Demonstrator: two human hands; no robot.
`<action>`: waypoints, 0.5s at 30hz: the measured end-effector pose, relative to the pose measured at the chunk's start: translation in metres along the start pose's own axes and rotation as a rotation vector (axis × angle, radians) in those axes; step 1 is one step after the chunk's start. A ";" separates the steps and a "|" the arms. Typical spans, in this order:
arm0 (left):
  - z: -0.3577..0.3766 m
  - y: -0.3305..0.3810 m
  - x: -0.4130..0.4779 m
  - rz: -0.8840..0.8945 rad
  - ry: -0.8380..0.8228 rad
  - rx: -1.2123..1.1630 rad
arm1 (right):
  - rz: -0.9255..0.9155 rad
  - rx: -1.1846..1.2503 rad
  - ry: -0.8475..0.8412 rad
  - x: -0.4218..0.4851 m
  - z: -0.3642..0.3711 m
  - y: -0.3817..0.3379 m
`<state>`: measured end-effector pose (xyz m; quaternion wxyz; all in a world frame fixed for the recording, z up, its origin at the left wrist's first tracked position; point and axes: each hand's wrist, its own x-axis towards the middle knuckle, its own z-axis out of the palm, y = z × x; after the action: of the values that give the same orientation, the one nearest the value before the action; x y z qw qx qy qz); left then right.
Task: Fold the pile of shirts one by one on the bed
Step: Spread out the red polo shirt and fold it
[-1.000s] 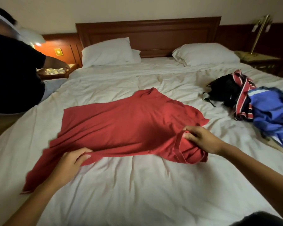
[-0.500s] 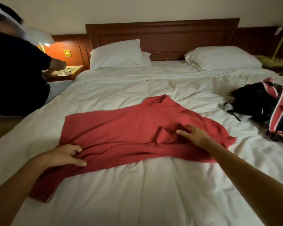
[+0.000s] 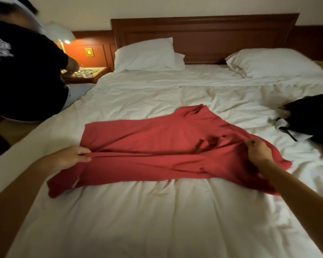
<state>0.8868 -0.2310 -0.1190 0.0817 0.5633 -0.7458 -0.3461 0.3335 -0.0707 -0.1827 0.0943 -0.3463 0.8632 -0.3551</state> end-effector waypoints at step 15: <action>-0.021 -0.036 -0.010 -0.015 0.275 0.074 | -0.224 -0.074 -0.047 -0.020 -0.033 0.020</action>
<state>0.9295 -0.2349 -0.1229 0.1598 0.6135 -0.7357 -0.2385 0.3242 -0.0294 -0.1743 0.0615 -0.4523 0.8291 -0.3228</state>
